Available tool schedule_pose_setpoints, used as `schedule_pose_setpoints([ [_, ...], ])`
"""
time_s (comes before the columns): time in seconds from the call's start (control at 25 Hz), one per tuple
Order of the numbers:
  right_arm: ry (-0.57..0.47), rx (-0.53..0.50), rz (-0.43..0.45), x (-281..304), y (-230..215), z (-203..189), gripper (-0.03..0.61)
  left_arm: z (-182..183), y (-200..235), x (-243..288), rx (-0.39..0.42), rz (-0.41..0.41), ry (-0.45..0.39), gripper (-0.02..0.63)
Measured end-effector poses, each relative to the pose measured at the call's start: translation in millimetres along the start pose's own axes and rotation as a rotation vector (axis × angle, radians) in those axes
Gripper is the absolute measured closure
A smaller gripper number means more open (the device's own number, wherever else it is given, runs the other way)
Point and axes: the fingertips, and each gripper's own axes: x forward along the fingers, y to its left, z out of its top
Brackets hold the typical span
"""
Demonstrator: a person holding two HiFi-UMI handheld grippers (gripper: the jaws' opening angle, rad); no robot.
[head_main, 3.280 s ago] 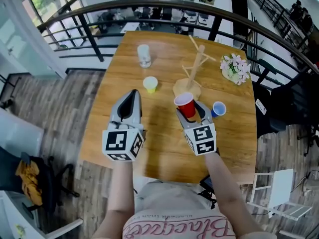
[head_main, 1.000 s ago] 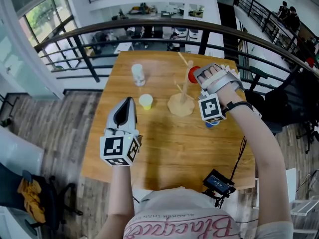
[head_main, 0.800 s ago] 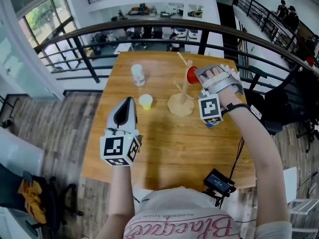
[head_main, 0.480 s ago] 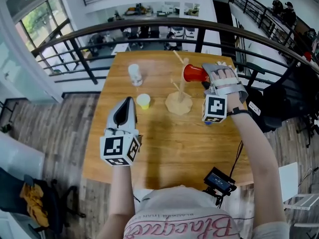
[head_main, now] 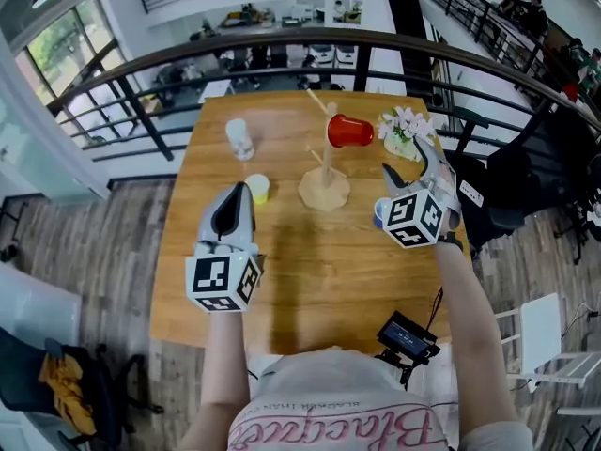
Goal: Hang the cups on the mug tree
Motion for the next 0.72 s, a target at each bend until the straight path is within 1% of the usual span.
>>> schedule_pose_setpoints([
  [0.2, 0.083, 0.343, 0.074, -8.6, 24.4, -46.9, 0.221, 0.8, -4.5, 1.4, 0.007, -0.011, 0.008, 0.6],
  [0.32, 0.133, 0.508, 0.1, -11.3, 42.4, -73.8, 0.221, -0.4, -6.2, 2.5, 0.011, -0.015, 0.015, 0.6],
  [0.44, 0.17, 0.597, 0.12, -11.6, 63.0, -97.8, 0.221, -2.4, -8.8, 3.1, 0.018, -0.023, 0.028, 0.6],
  [0.72, 0.261, 0.728, 0.196, -13.5, 120.1, -142.2, 0.21, -14.8, -11.3, 3.8, 0.049, -0.033, 0.084, 0.6],
])
